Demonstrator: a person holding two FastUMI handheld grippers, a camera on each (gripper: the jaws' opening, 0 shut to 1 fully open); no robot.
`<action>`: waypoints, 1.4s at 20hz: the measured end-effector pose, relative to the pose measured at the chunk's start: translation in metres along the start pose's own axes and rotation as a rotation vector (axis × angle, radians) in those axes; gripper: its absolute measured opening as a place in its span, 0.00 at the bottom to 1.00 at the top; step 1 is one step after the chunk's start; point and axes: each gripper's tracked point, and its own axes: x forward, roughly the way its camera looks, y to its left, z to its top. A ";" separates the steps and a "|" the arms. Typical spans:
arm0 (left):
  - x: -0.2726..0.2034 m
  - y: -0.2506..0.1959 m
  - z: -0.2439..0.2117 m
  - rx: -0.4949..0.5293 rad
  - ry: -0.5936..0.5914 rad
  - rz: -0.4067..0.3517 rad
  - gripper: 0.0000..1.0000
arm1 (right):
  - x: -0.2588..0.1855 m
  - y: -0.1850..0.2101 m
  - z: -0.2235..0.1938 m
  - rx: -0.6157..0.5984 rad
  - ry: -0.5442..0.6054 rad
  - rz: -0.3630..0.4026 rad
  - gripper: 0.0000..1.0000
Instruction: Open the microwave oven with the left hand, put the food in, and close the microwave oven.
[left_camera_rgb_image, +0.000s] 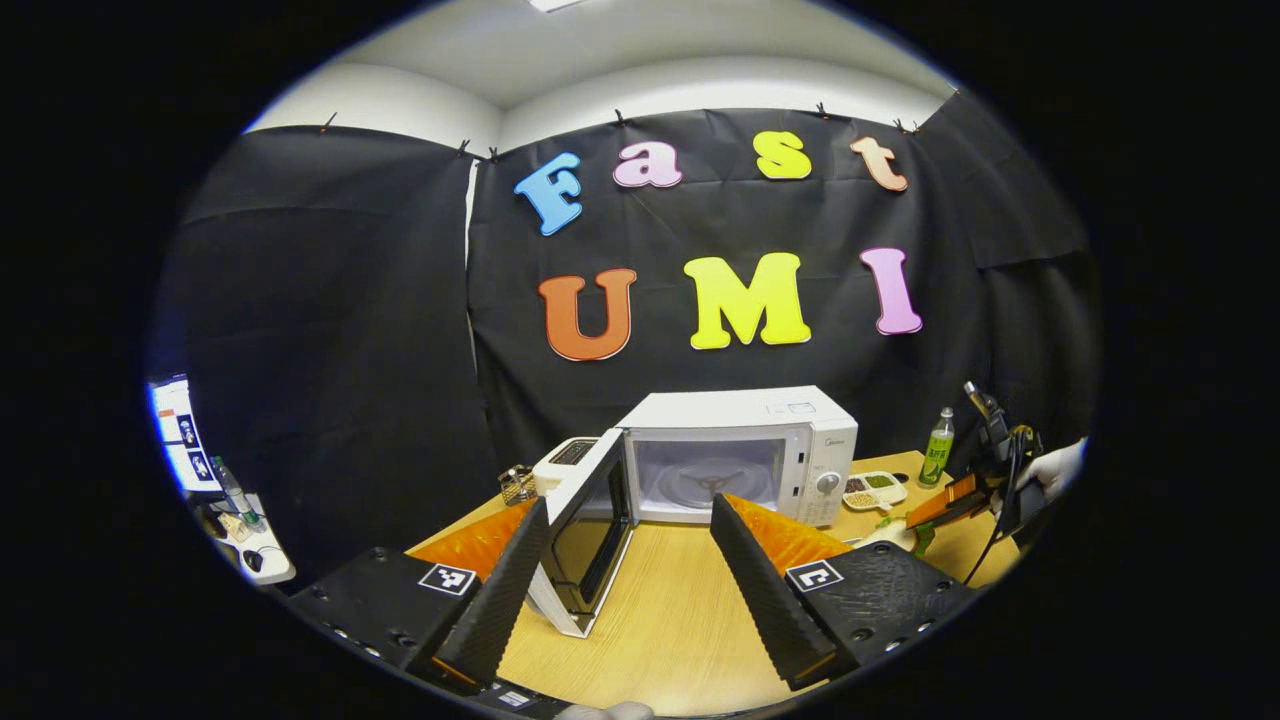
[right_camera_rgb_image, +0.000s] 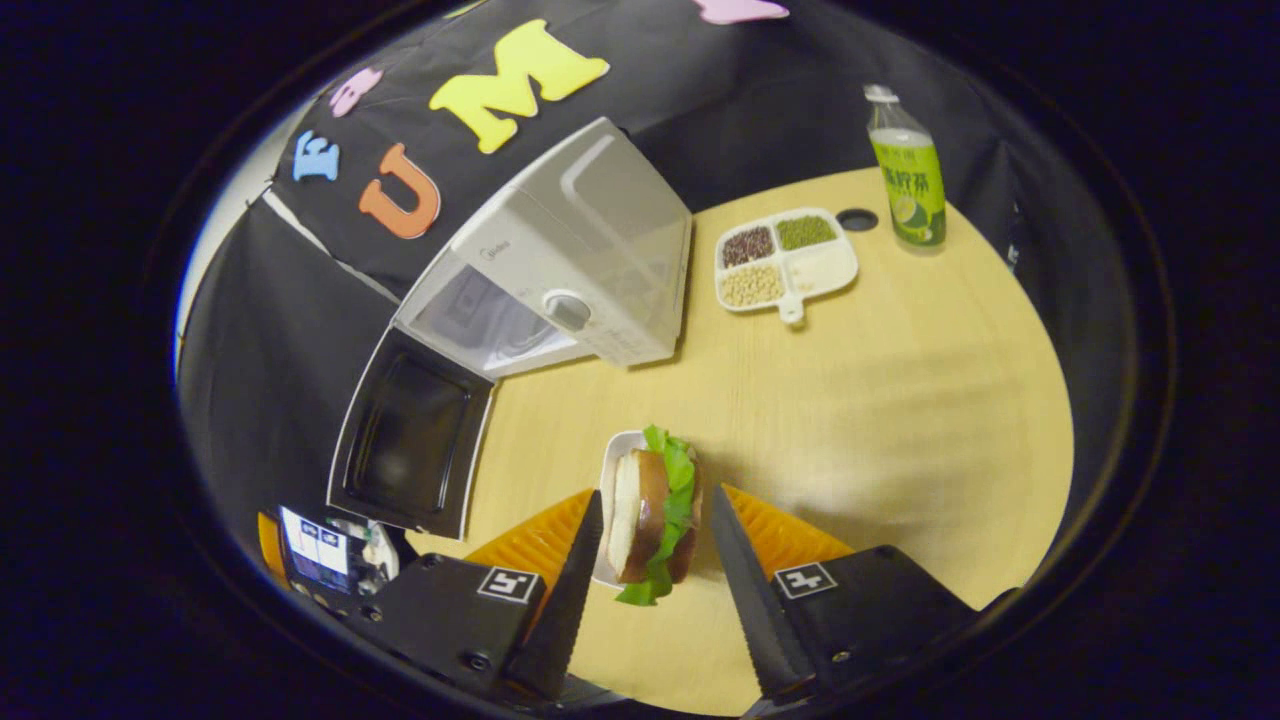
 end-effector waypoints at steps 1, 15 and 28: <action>0.000 -0.003 0.001 0.001 0.007 0.012 0.96 | 0.005 -0.002 -0.002 0.032 0.038 0.012 0.58; -0.008 0.017 -0.007 0.003 0.007 0.033 0.96 | -0.017 0.031 0.005 0.201 0.070 0.068 0.34; -0.004 0.091 -0.012 0.030 -0.003 -0.138 0.96 | -0.009 0.179 0.018 0.165 -0.350 0.115 0.34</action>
